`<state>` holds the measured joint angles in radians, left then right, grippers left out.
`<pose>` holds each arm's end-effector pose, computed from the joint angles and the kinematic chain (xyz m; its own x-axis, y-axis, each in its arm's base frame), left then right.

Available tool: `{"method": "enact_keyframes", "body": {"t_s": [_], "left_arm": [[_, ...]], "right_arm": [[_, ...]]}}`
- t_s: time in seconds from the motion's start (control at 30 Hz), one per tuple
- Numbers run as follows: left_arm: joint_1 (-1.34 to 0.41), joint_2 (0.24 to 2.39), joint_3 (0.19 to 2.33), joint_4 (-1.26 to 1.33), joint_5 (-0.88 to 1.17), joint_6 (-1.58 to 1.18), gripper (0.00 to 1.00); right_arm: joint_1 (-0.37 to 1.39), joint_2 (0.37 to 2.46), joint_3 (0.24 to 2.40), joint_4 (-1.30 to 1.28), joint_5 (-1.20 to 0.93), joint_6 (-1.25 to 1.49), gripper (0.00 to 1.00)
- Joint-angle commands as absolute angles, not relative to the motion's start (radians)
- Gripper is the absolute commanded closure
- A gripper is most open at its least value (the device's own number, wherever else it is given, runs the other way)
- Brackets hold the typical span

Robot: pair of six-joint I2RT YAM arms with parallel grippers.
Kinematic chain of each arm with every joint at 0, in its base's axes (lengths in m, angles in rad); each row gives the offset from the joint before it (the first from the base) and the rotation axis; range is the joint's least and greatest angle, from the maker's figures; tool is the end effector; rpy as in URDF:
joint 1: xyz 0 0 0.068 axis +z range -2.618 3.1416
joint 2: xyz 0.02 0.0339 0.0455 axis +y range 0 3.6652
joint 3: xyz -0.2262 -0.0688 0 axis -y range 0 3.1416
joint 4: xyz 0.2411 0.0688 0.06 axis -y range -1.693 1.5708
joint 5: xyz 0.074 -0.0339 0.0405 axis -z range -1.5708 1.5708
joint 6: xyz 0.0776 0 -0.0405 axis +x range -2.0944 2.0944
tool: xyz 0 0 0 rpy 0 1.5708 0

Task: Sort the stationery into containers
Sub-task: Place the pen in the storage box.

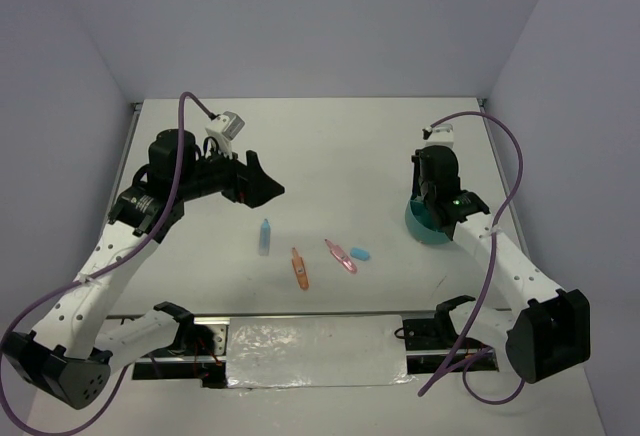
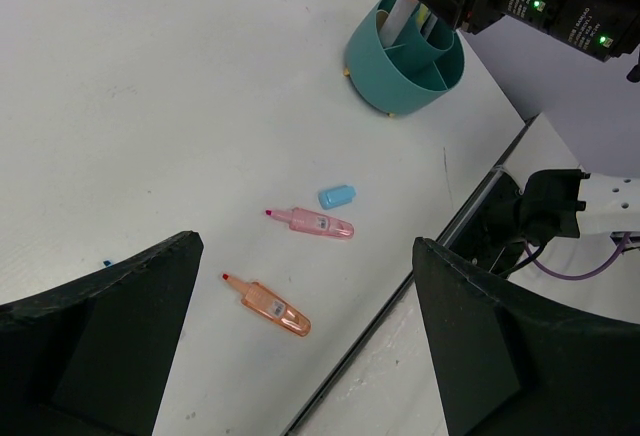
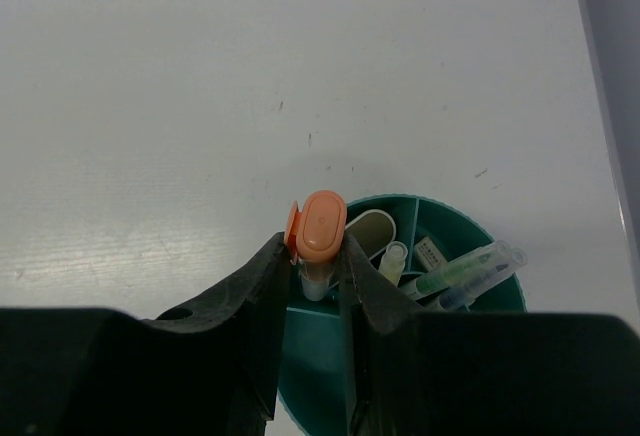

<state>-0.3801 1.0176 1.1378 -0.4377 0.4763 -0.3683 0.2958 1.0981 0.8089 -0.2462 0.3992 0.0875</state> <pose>0.2367 -0.1329 0.3498 -0.5348 -0.1309 -0.8348 0.5806 0.6609 -0.4756 0.2865 0.0558 0.2294 -0.4817 -0.0626 -0.8741 0.0936 0.9881 -0.1224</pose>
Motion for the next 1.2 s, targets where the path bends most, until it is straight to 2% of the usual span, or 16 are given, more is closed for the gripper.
{"method": "enact_keyframes", "body": {"t_s": [0.0,0.67,0.9,1.0,1.17], "left_arm": [[-0.382,1.006,1.17,-0.41,0.482,-0.357,0.01],[-0.382,1.019,1.175,-0.405,0.486,-0.357,0.01],[-0.382,1.035,1.18,-0.394,0.495,-0.359,0.01],[-0.382,1.043,1.183,-0.388,0.502,-0.359,0.01],[-0.382,1.055,1.192,-0.383,0.505,-0.359,0.01]], "right_arm": [[0.29,1.071,0.811,-0.21,0.399,0.084,0.92],[0.29,1.039,0.824,-0.251,0.385,0.101,0.93],[0.291,0.976,0.882,-0.304,0.356,0.104,0.96],[0.29,0.956,0.928,-0.334,0.341,0.097,1.0],[0.291,0.93,0.991,-0.374,0.278,0.08,1.0]]}}
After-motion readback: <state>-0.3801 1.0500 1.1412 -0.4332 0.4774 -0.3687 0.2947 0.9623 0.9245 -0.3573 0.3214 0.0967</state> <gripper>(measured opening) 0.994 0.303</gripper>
